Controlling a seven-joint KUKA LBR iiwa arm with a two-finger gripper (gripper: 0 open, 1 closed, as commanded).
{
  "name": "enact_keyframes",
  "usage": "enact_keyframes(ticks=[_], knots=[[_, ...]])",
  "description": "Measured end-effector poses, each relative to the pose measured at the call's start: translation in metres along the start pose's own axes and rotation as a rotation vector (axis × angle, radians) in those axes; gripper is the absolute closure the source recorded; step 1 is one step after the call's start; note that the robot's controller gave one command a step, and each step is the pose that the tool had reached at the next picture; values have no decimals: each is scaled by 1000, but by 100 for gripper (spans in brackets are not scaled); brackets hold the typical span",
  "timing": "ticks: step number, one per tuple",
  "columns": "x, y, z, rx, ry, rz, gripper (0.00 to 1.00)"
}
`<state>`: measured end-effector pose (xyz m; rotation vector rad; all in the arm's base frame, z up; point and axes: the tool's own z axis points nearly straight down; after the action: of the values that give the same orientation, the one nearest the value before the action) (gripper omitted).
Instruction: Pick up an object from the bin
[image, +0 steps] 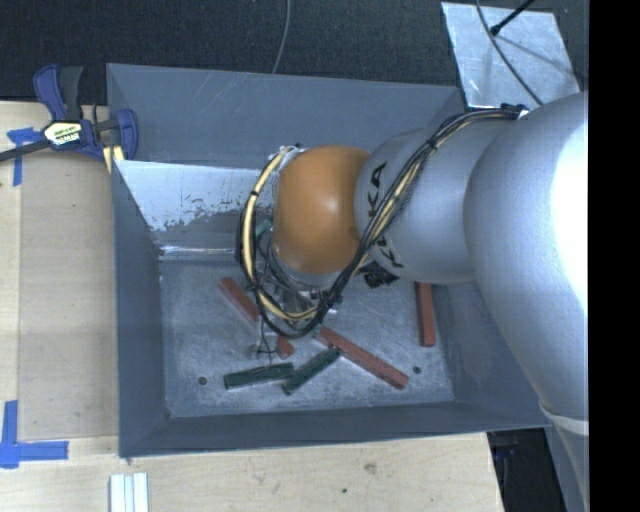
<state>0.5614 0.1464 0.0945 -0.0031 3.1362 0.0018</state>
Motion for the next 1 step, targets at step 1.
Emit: enact_keyframes(ticks=[1], knots=[[-18, -7, 23, -1, -1, -202, 100]])
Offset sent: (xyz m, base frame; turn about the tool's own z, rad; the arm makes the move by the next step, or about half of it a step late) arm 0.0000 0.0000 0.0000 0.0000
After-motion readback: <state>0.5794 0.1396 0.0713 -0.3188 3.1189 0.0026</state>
